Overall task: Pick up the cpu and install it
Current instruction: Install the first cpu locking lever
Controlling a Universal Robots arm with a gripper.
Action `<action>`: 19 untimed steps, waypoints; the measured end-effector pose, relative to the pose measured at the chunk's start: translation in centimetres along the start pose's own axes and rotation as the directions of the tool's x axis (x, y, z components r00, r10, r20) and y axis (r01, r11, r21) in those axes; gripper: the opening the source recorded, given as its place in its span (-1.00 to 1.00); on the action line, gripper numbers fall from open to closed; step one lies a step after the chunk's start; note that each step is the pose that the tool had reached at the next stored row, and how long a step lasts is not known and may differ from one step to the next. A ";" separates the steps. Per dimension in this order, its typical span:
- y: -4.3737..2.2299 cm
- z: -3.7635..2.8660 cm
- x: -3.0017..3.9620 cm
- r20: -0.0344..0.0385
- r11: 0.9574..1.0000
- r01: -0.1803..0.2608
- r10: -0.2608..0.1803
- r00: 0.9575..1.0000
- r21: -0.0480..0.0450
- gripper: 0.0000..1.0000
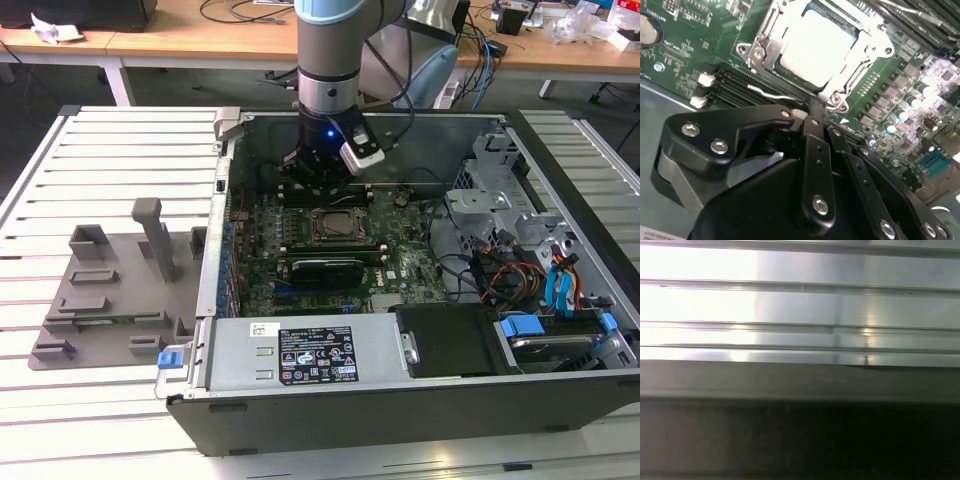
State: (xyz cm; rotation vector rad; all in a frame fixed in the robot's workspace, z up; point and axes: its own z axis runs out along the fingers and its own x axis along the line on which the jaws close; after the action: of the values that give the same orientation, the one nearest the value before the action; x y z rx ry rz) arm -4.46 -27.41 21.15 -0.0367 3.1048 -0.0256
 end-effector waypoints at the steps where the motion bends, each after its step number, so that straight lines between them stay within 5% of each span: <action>1: 0.00 0.02 -0.21 0.000 1.000 0.001 -0.001 1.000 0.000 -0.79; 5: -0.03 0.40 -1.53 -0.001 1.000 0.003 -0.003 1.000 0.005 -0.79; 10: -0.04 0.69 -2.06 -0.002 1.000 0.005 -0.005 1.000 0.021 -0.79; 19: -0.02 0.94 -3.00 -0.002 1.000 0.005 -0.005 1.000 0.031 -0.79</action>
State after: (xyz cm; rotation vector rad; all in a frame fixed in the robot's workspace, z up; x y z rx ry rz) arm -1.43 -27.37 20.32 -0.0439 3.1058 -0.0737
